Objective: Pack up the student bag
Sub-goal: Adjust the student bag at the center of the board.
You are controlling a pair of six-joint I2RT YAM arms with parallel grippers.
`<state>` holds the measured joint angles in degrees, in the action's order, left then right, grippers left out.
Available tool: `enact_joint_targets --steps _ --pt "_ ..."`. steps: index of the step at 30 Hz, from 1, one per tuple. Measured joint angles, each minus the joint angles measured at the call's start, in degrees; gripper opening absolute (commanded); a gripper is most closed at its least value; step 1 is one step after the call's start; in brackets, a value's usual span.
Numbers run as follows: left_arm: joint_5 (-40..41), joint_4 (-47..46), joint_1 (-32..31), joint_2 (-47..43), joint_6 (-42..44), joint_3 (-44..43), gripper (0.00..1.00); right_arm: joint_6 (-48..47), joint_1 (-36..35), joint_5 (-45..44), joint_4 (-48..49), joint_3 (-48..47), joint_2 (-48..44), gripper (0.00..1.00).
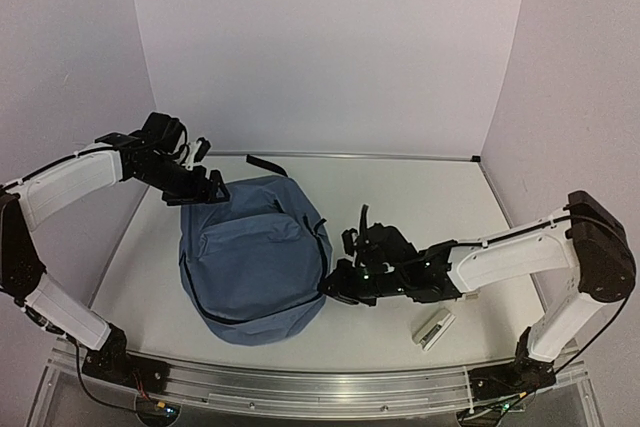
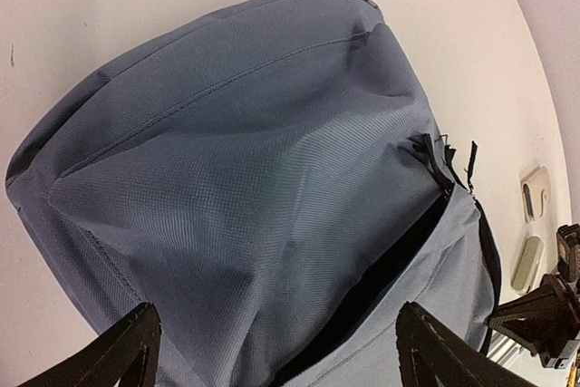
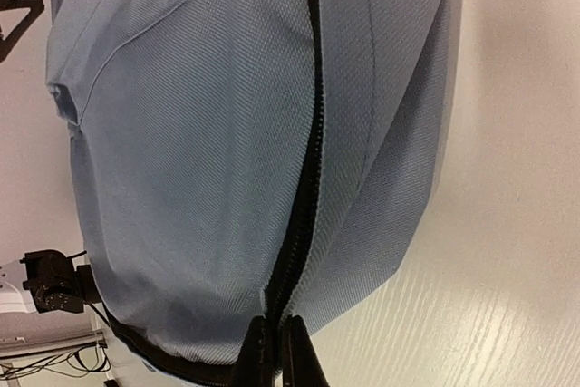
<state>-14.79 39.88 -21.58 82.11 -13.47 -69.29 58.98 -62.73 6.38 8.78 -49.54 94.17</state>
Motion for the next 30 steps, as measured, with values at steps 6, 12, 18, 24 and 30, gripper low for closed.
enact_joint_targets --steps 6,12,18,24,30 --pt "-2.3 -1.2 0.0 -4.2 -0.1 1.4 0.92 -8.0 6.5 0.6 -4.2 -0.7 -0.3 0.00" --pt "-4.4 -0.8 0.0 -6.1 -1.2 1.3 0.92 -22.2 22.6 -0.7 -12.2 -9.4 1.9 0.00" --pt "-5.8 0.1 0.0 -5.8 -2.6 0.9 0.92 -31.4 34.2 -1.4 -15.8 -24.1 11.3 0.23" --pt "-8.0 -1.2 0.0 -3.8 -4.8 1.2 0.90 -34.7 37.5 -4.2 -19.0 -29.2 12.8 0.44" --pt "-10.2 -6.6 0.0 -0.2 -7.8 4.3 0.78 -34.0 36.6 -2.5 -21.1 -23.8 5.2 0.47"
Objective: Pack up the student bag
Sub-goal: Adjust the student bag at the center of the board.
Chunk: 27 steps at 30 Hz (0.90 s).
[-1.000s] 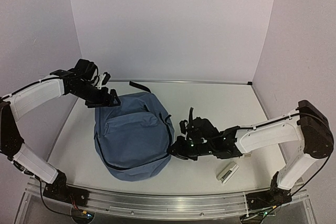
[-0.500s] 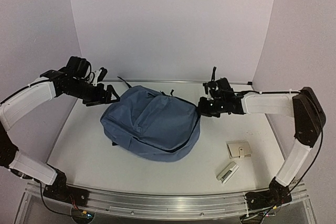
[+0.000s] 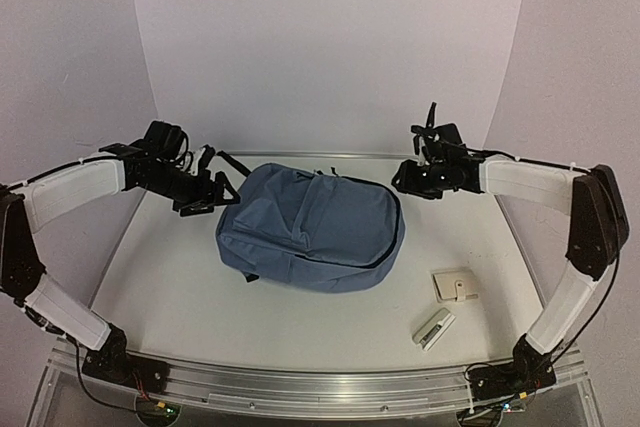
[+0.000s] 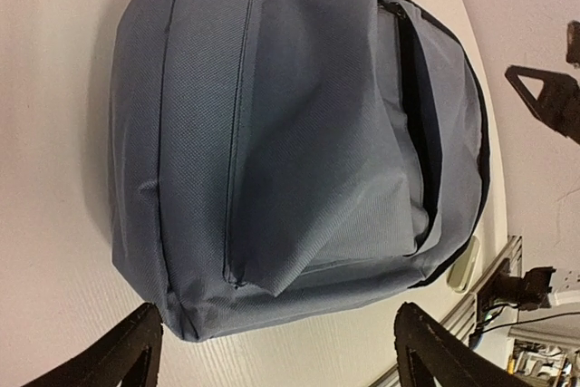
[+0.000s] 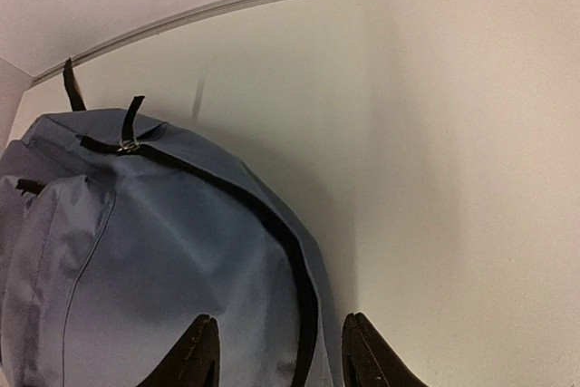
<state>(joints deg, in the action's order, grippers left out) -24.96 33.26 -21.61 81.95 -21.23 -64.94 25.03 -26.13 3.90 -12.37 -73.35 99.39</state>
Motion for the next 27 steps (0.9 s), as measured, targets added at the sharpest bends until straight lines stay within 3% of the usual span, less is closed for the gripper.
enact_joint_targets --steps 3,12,20,27 --pt "-1.5 -2.9 -0.3 2.4 -1.2 0.6 0.64 0.9 -0.2 1.2 -0.4 3.8 -6.1 0.50" --pt "0.7 -4.7 -5.7 9.5 -0.6 -0.4 0.53 3.8 -0.2 3.4 -1.1 9.5 -17.8 0.51" --pt "5.9 -3.7 -7.1 10.0 0.9 -0.7 0.02 5.6 -0.2 6.7 -1.3 9.6 -19.8 0.51" --pt "7.6 -3.2 -9.8 10.4 2.4 -1.7 0.00 6.9 -0.2 8.5 -1.1 10.9 -22.6 0.59"
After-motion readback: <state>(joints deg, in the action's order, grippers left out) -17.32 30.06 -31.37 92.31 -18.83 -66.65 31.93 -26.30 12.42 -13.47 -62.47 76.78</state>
